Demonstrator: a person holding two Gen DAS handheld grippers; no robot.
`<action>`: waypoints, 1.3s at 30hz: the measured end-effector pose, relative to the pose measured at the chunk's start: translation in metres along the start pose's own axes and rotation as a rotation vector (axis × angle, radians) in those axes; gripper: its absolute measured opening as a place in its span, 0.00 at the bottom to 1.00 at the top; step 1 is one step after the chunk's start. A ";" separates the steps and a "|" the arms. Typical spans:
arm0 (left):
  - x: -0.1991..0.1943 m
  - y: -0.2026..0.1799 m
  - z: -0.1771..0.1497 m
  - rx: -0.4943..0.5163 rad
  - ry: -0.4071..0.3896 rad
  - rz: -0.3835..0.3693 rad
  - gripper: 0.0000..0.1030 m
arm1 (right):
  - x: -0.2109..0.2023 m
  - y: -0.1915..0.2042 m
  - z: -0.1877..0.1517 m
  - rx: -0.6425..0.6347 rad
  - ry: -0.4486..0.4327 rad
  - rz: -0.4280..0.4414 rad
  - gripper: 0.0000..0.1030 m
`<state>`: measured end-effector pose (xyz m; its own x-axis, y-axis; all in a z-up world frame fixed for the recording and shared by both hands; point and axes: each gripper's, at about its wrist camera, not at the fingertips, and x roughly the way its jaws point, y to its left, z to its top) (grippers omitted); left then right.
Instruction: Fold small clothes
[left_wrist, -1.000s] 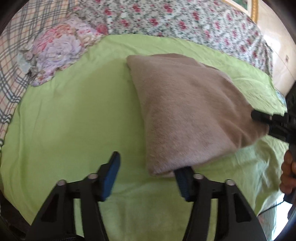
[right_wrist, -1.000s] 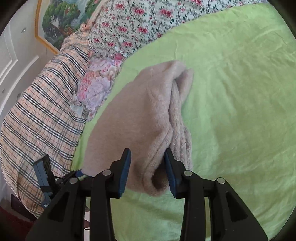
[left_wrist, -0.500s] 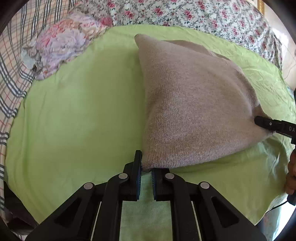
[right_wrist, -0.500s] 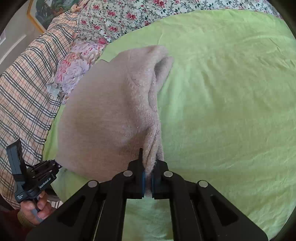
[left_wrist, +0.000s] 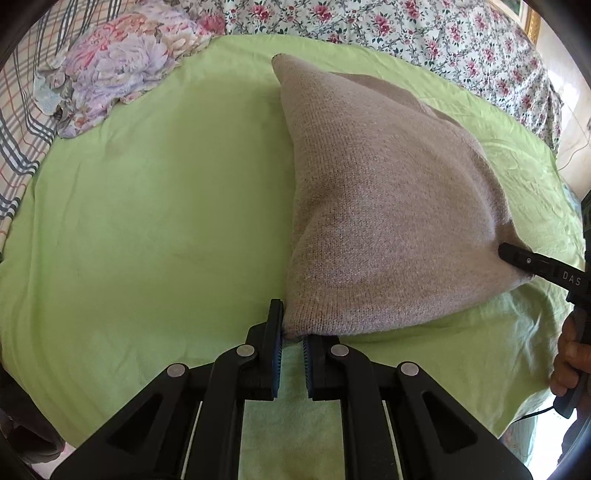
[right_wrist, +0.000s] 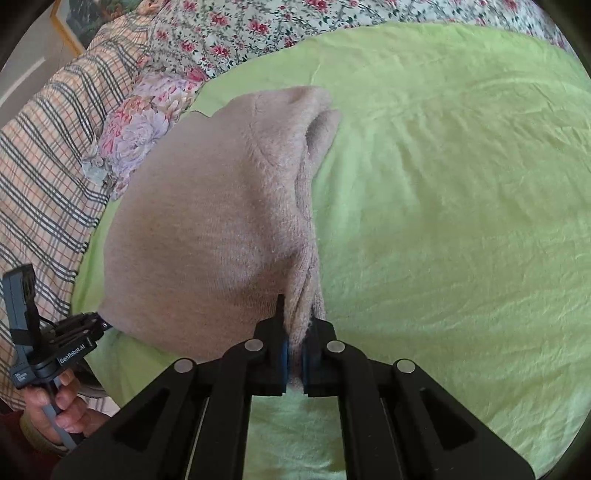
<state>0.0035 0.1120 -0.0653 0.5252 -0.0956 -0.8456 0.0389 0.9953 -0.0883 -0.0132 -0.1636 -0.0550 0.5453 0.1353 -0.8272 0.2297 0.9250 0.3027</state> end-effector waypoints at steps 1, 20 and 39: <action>-0.001 0.001 -0.001 -0.001 0.000 -0.002 0.10 | -0.002 0.001 0.000 0.002 0.002 -0.001 0.05; -0.064 0.029 -0.020 0.058 -0.048 -0.171 0.10 | -0.058 -0.017 0.000 0.123 -0.083 0.044 0.17; -0.013 -0.021 0.106 0.122 -0.142 -0.289 0.11 | 0.021 0.040 0.123 -0.032 -0.084 0.098 0.21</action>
<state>0.0857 0.0941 0.0035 0.5903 -0.3792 -0.7125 0.3001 0.9226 -0.2424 0.1065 -0.1669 -0.0022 0.6301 0.1965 -0.7512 0.1468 0.9199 0.3637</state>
